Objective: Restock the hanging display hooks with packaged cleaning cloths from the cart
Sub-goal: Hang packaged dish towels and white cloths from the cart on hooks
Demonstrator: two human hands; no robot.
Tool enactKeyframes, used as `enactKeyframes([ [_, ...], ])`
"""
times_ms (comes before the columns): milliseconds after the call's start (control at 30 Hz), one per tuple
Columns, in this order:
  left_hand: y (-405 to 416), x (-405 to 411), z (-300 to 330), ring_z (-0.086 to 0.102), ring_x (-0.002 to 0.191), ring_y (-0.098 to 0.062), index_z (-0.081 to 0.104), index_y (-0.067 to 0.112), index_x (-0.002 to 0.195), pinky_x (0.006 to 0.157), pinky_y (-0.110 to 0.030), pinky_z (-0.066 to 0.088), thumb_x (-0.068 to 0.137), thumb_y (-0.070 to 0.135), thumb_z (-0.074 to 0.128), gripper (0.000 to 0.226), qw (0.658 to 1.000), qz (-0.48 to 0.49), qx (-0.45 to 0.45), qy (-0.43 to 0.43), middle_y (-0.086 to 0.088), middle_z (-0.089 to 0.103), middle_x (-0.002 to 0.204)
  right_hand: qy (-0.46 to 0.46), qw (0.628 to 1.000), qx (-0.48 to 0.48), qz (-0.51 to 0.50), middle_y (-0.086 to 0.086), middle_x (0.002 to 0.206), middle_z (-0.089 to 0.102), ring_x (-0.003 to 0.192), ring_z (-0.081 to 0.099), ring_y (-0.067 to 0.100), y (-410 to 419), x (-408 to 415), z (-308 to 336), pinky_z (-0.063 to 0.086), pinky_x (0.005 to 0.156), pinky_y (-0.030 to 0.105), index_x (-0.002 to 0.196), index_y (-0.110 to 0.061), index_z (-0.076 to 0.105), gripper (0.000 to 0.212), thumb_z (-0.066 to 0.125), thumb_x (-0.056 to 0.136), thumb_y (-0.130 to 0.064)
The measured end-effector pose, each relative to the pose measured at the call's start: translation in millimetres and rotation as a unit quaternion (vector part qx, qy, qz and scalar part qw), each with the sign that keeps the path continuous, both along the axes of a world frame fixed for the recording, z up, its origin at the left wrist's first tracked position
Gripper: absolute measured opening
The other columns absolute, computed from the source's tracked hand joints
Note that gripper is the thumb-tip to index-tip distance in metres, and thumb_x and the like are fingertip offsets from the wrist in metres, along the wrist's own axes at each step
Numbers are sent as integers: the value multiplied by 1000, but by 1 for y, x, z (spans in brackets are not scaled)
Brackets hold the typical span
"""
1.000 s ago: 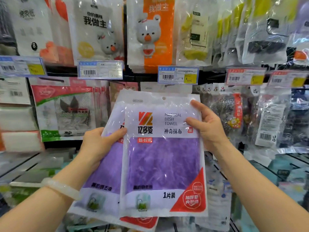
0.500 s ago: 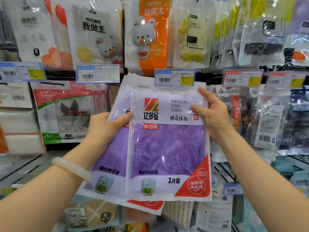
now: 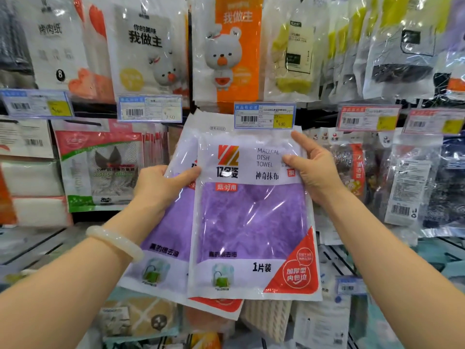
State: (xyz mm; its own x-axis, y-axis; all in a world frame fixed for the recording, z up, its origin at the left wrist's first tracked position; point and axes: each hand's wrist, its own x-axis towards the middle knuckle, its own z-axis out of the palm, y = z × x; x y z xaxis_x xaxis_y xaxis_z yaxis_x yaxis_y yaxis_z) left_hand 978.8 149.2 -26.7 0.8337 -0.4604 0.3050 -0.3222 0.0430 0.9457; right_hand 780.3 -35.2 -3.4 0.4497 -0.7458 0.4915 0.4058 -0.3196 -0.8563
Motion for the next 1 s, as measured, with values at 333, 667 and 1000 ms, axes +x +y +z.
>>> enactKeyframes([
  [333, 4, -1, -9, 52, 57, -20, 67, 4, 68, 58, -34, 44, 60, 43, 86, 44, 999, 27, -2, -28, -9, 64, 64, -7, 997, -64, -45, -11, 111, 62, 94, 66, -2, 5, -7, 1, 54, 74, 17, 134, -7, 47, 67, 71, 73, 8],
  [667, 6, -8, 1, 55, 58, -22, 64, 15, 68, 58, -35, 47, 65, 48, 81, 37, 991, 65, 2, -117, 0, 64, 64, 4, 997, -56, -44, 8, 135, 53, 114, 60, 17, 2, 0, 16, 52, 94, 40, 138, -6, 42, 70, 70, 76, 6],
  [1000, 4, -7, -8, 48, 48, -15, 58, 20, 57, 52, -26, 38, 63, 45, 83, 35, 994, 43, 19, -95, 6, 58, 53, 33, 998, -40, -42, 1, 128, 56, 109, 60, 11, 0, -1, -4, 55, 81, 22, 140, -4, 38, 77, 73, 73, 6],
])
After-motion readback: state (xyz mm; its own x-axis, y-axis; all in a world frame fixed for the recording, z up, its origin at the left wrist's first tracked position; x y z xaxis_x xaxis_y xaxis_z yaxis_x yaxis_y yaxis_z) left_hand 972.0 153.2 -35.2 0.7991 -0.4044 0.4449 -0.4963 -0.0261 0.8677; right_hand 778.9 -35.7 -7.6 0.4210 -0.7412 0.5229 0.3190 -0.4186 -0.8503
